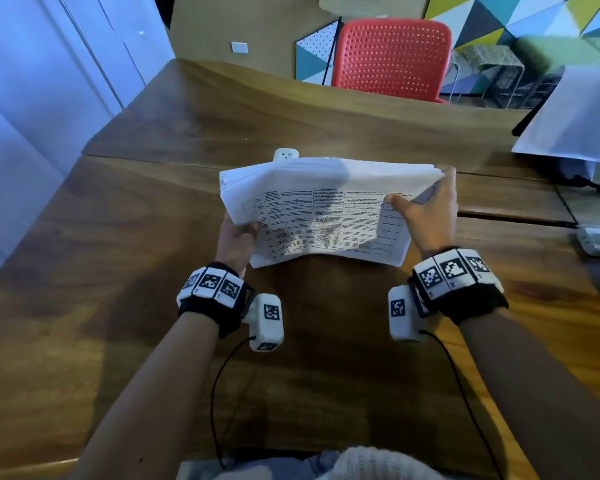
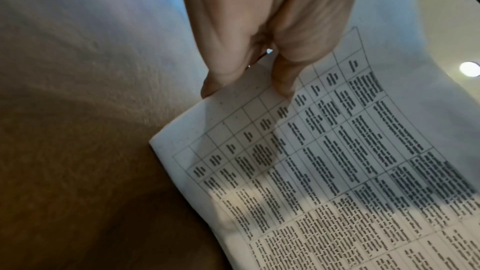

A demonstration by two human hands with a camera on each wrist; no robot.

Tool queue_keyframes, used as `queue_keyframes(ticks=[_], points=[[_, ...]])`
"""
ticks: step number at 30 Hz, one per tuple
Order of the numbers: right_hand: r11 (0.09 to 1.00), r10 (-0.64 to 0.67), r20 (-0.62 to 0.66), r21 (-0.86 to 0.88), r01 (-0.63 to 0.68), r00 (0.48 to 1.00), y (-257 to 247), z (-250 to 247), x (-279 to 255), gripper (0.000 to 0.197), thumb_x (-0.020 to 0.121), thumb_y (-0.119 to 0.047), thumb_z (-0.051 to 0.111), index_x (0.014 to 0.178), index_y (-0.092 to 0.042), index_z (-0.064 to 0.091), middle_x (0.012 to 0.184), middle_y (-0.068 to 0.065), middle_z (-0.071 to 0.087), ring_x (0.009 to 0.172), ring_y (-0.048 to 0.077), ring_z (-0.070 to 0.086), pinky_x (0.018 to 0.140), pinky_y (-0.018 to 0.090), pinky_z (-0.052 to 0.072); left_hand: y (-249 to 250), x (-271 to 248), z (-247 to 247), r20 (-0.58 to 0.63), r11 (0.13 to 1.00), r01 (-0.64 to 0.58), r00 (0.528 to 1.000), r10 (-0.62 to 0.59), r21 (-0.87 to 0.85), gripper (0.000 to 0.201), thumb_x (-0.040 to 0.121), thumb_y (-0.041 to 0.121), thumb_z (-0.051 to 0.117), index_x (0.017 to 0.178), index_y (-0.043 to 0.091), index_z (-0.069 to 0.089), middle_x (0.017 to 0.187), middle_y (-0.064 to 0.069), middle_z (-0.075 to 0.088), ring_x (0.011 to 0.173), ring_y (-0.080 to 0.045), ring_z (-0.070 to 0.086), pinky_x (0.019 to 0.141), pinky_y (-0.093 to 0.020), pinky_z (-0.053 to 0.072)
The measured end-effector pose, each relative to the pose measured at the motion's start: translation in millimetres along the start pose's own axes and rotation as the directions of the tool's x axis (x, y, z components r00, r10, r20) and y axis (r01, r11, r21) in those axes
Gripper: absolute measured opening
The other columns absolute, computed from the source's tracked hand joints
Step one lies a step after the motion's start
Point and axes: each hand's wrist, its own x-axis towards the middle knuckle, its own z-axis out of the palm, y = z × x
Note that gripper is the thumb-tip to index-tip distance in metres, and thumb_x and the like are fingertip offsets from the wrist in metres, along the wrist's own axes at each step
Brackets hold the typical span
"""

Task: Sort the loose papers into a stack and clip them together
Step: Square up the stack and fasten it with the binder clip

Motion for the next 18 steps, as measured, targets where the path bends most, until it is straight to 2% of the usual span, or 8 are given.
queue_keyframes(ticks=[4,7,9,11,13,15,17,18], points=[[0.851,-0.26,0.057,-0.459,0.257,0.964,-29.5,1.1,3.1,0.057,0.068,-0.022,0.075,0.117,-0.014,0.048,0.116,0.0,0.054,0.095,0.013,0.049,0.092,0.035,0.031,-5.4,7.2,-3.0,-0.046,0.999,0.024,0.999,-0.026,-0.036,0.044,0.086,-0.019,0.038,0.113,0.013,0.05,0.105,0.001,0.062,0.11,-0.021,0.055,0.095,-0.039,0.046],[0.583,-0.218,0.228,-0.749,0.314,0.949,-48.7,8.1,9.5,0.046,0.072,-0.03,0.07,0.113,-0.019,0.054,0.11,0.004,0.064,0.108,0.026,0.054,0.104,0.047,0.02,-13.1,6.6,-9.1,-0.038,0.998,0.006,0.999,-0.008,-0.057,0.047,0.078,-0.019,0.04,0.114,0.008,0.051,0.108,-0.007,0.061,0.112,-0.028,0.054,0.101,-0.047,0.044],[0.428,-0.133,0.345,-0.826,0.368,0.929,-60.2,19.6,10.4,0.041,0.075,-0.034,0.068,0.111,-0.021,0.057,0.107,0.008,0.065,0.122,0.029,0.044,0.109,0.057,0.008,-13.5,6.5,-8.7,-0.028,1.0,0.008,1.0,-0.008,-0.006,0.046,0.077,-0.02,0.04,0.114,0.004,0.051,0.108,-0.011,0.06,0.109,-0.027,0.055,0.101,-0.049,0.045],[0.35,-0.088,0.477,-0.807,0.475,0.875,-68.5,41.4,7.8,0.038,0.079,-0.035,0.065,0.114,-0.024,0.057,0.112,0.005,0.062,0.125,0.027,0.042,0.11,0.056,0.009,-12.3,6.2,-4.0,-0.02,0.998,0.011,1.0,-0.01,0.064,0.045,0.077,-0.021,0.041,0.118,-0.003,0.051,0.109,-0.015,0.061,0.108,-0.028,0.057,0.1,-0.05,0.046],[0.399,-0.115,0.584,-0.713,0.576,0.803,-71.5,64.6,-2.3,0.021,0.085,-0.024,0.059,0.106,-0.02,0.061,0.105,0.002,0.063,0.108,0.026,0.055,0.096,0.042,0.031,-13.7,3.9,-0.8,-0.033,0.997,0.015,0.999,-0.013,0.079,0.045,0.08,-0.019,0.044,0.123,-0.005,0.049,0.113,-0.019,0.06,0.111,-0.032,0.057,0.1,-0.052,0.046],[0.493,-0.192,0.608,-0.619,0.612,0.77,-66.5,76.4,-13.1,0.012,0.087,-0.014,0.053,0.092,-0.012,0.063,0.093,0.003,0.061,0.09,0.026,0.06,0.07,0.03,0.037,-13.9,-1.2,-1.9,-0.049,0.998,0.009,0.999,-0.005,0.067,0.042,0.082,-0.01,0.049,0.123,-0.003,0.049,0.115,-0.019,0.059,0.112,-0.032,0.056,0.099,-0.054,0.045],[0.549,-0.236,0.599,-0.568,0.613,0.765,-64.2,72.9,-19.6,0.011,0.088,-0.017,0.053,0.088,-0.012,0.062,0.09,0.001,0.059,0.087,0.025,0.059,0.064,0.028,0.037,-8.2,-9.2,-8.4,-0.02,0.998,-0.007,1.0,0.009,0.06,0.047,0.078,0.019,0.065,0.12,0.003,0.051,0.113,-0.013,0.059,0.106,-0.026,0.058,0.094,-0.046,0.05],[0.591,-0.243,0.588,-0.541,0.598,0.772,-66.2,66.7,-18.9,0.011,0.088,-0.021,0.055,0.09,-0.014,0.063,0.092,0.001,0.059,0.088,0.024,0.058,0.065,0.027,0.036,-4.3,-12.7,-13.2,-0.001,0.998,-0.012,1.0,0.012,0.068,0.06,0.069,0.039,0.072,0.116,0.008,0.053,0.113,-0.01,0.06,0.103,-0.023,0.06,0.089,-0.04,0.053]])
